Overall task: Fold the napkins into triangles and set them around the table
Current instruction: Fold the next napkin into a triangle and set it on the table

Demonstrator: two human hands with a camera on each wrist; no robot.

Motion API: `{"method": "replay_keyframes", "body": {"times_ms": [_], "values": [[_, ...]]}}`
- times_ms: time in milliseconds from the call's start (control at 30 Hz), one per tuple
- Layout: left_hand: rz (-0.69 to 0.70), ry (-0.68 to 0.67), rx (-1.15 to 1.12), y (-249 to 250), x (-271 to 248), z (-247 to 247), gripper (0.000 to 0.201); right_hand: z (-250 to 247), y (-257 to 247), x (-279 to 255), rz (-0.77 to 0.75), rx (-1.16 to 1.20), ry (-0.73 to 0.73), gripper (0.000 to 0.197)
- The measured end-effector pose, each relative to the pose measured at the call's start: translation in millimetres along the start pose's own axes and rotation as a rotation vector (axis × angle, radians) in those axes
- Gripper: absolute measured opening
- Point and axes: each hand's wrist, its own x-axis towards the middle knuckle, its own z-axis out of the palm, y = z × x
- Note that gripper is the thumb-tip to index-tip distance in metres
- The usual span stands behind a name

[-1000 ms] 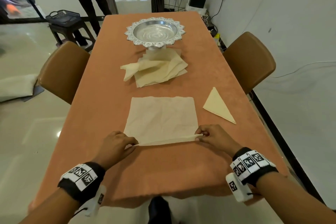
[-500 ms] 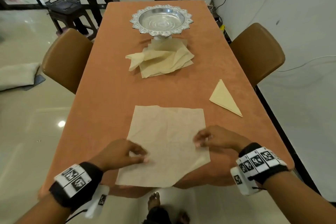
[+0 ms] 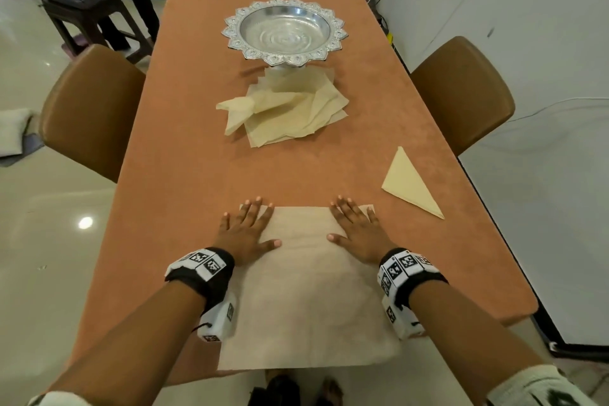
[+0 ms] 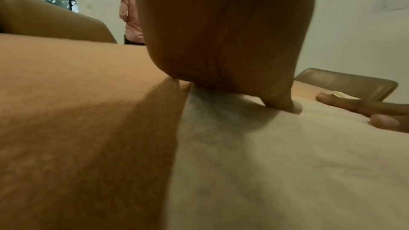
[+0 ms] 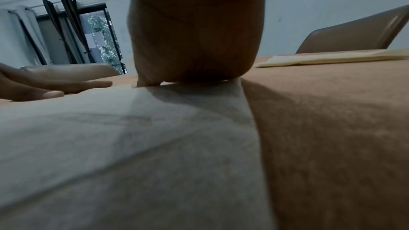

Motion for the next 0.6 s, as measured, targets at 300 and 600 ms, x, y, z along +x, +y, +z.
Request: {"method": "replay_keyframes", "body": {"times_ms": [300,600], "values": [[-0.07,0.19,-0.036,-17.7,4.2,-44.6,0.069,-32.5,7.6,9.9,0.073,0.116,0.164,0.06],[-0.063,0.098,-0.41,-26.4,27.2,-64.1,0.011,-70.8,4.1,24.1,0.059,0.223,-0.073,0.032]]}}
